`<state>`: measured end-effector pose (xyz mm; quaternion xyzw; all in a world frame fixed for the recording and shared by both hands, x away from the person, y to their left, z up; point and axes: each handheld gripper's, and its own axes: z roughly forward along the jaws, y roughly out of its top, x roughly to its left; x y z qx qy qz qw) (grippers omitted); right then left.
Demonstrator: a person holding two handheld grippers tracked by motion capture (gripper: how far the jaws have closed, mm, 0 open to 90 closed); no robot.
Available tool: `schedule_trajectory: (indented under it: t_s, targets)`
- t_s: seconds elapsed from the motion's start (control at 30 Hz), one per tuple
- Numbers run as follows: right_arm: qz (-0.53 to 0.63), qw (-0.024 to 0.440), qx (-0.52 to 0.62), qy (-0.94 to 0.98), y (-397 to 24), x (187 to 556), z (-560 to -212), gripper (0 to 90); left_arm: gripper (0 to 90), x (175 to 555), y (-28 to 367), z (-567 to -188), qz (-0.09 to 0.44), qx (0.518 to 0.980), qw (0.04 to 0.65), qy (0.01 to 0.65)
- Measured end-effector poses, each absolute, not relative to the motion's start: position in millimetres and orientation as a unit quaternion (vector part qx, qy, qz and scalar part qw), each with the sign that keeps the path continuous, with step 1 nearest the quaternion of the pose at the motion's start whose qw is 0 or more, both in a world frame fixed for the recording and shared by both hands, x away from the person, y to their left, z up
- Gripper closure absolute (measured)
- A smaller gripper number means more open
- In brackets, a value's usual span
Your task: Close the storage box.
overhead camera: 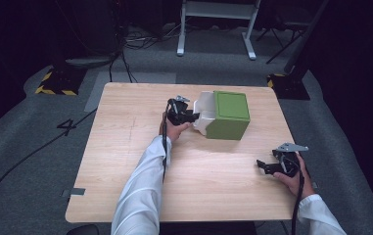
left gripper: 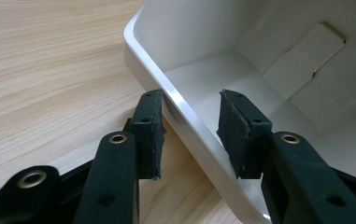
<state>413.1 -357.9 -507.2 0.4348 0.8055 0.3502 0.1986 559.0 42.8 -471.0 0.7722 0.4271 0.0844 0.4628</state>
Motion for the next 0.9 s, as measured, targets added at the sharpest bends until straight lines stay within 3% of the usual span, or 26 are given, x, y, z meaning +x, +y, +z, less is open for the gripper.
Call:
schedule_trajectory:
  t_s: [0.9]
  targets:
    - [0.351,0.197,0.432,0.807,-357.7,412.7,-507.2,11.0,54.4,559.7,3.4,-477.3,0.072,0.783,0.464,0.409]
